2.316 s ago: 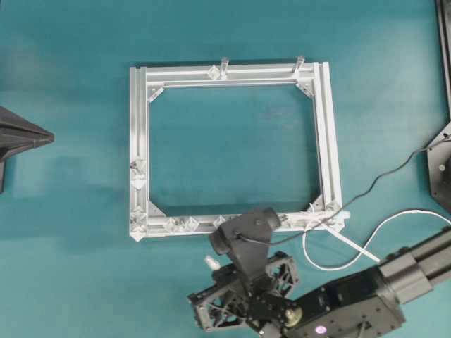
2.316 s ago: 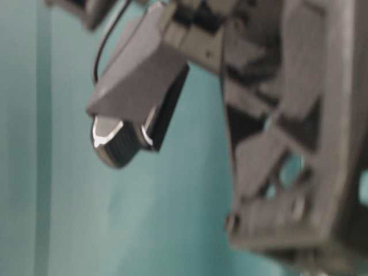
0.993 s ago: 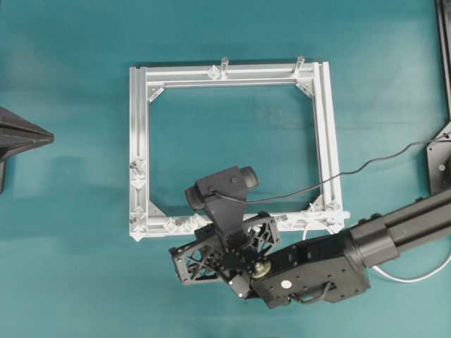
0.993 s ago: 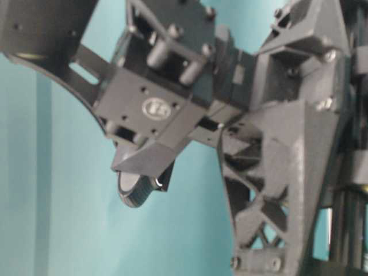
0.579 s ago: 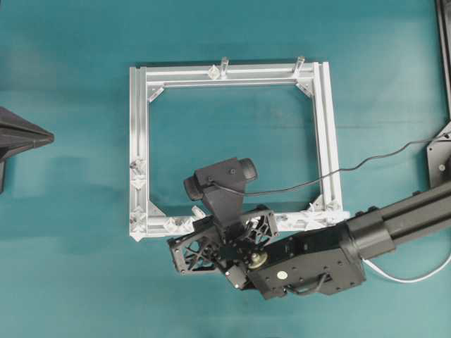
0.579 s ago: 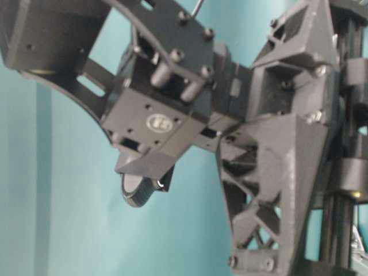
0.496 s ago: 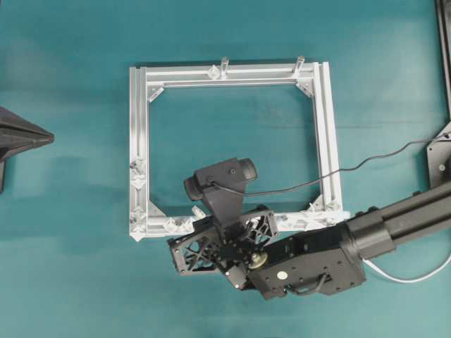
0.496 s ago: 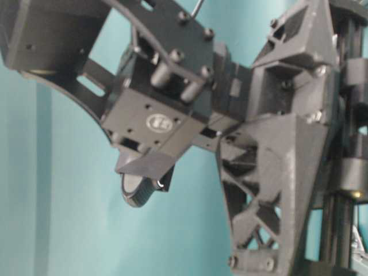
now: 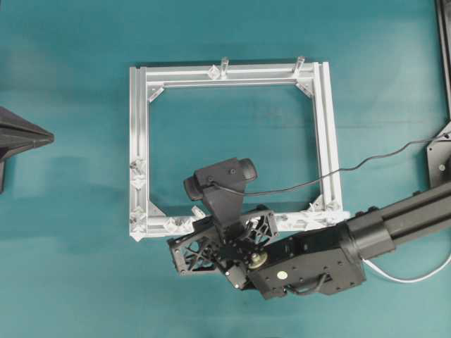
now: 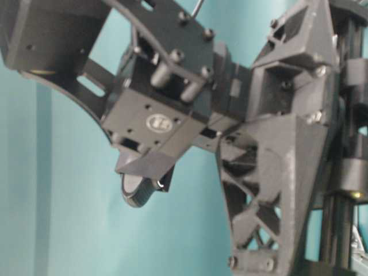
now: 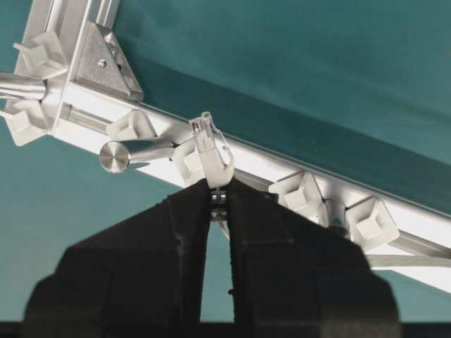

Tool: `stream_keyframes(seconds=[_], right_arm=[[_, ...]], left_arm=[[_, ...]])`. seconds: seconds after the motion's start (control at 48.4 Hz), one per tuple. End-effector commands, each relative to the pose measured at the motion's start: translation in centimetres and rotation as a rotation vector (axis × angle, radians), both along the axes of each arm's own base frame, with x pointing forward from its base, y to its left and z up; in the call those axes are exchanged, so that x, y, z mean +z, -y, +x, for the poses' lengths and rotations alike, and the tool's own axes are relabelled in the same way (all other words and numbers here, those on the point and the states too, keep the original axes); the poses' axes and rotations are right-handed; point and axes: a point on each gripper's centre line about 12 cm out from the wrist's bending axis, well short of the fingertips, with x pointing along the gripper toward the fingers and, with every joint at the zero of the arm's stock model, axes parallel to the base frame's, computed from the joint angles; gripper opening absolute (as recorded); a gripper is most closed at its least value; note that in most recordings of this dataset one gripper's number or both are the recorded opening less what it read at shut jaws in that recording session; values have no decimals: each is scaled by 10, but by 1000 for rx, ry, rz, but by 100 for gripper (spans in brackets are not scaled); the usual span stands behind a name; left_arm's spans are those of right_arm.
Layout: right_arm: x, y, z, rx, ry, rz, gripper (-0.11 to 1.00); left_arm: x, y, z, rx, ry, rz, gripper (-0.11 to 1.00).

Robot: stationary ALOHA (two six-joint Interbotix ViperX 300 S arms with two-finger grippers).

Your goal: Move the cable alternately left and right between 8 closely spaced pins so it hooks onto each one.

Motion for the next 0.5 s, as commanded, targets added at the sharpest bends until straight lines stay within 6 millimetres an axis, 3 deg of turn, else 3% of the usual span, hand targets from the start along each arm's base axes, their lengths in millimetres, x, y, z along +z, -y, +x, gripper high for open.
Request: stream_keyframes(seconds=[0.0,0.476], right_arm=[[14,-1,1,7,34,7,9],[14,5,3,-1,33,4,9]], left_arm=[[4,0,2,-2,11,-3,0],[4,0,2,0,12,-3,0]])
